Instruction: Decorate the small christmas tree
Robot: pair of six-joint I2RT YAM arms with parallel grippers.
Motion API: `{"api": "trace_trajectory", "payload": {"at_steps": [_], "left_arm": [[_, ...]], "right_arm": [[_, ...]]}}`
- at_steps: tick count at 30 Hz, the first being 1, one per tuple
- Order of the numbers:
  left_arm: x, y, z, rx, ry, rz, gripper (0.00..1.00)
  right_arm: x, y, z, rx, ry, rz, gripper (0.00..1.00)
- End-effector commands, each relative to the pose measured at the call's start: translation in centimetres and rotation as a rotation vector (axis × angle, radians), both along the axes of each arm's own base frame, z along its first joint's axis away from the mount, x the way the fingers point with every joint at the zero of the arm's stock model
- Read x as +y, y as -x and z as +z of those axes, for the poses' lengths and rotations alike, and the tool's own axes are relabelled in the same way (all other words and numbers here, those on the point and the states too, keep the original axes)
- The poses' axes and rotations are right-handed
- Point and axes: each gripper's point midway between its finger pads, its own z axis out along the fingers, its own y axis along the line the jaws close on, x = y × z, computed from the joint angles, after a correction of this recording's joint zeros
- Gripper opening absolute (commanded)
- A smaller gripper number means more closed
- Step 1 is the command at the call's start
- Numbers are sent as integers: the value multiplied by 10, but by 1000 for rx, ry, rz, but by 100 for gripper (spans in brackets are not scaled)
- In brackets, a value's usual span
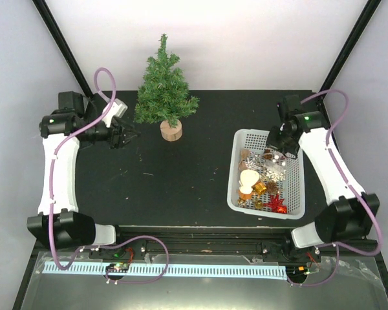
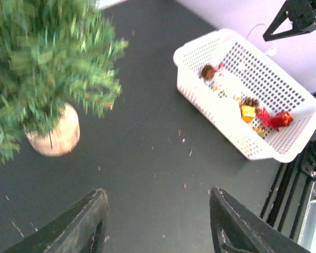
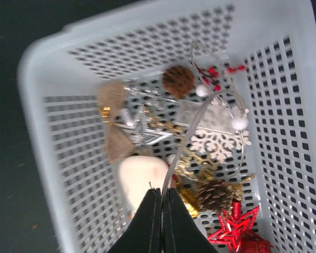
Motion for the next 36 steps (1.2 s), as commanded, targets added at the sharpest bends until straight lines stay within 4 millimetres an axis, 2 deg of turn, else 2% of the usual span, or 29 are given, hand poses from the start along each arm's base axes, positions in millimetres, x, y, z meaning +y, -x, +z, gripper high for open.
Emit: {"api": "trace_trajectory", "payload": {"at_steps": [1,4,6,9,10,12,15,20,23,27,31,36], "left_arm": [[-21,33,67,-137,80,-95,57],[-42,50,85,-192,69,-183,66],[-59,57,81,-200,19,-243,71],[-81,70,76,-221,-35,-303,72],[-87,73,75,-217,-31,-323,72],[-96,74,76,-206,-4,-349,72],[-107,72,79,-199,17,-391,73],[-126,65,87,-225,29,-438,75],[-139,60,90,-242,49,-460,77],[-161,51,91,-245,80,-493,78],[-185,38,96,-259,114,-518,78],[-210,1,108,-264,163,-478,78]], "right_arm": [[14,18,65,-130,49,91,1],[30,18,112,-241,50,146,1],[41,15,142,-302,28,176,1],[57,8,184,-391,-19,216,1],[62,6,207,-445,-41,230,1],[74,1,238,-523,-73,268,1],[87,-7,275,-624,-134,299,1],[116,-10,310,-752,-311,363,1],[134,-3,333,-826,-435,428,1],[147,3,356,-881,-544,472,1],[157,3,362,-881,-610,484,1],[161,5,365,-883,-647,496,1]]}}
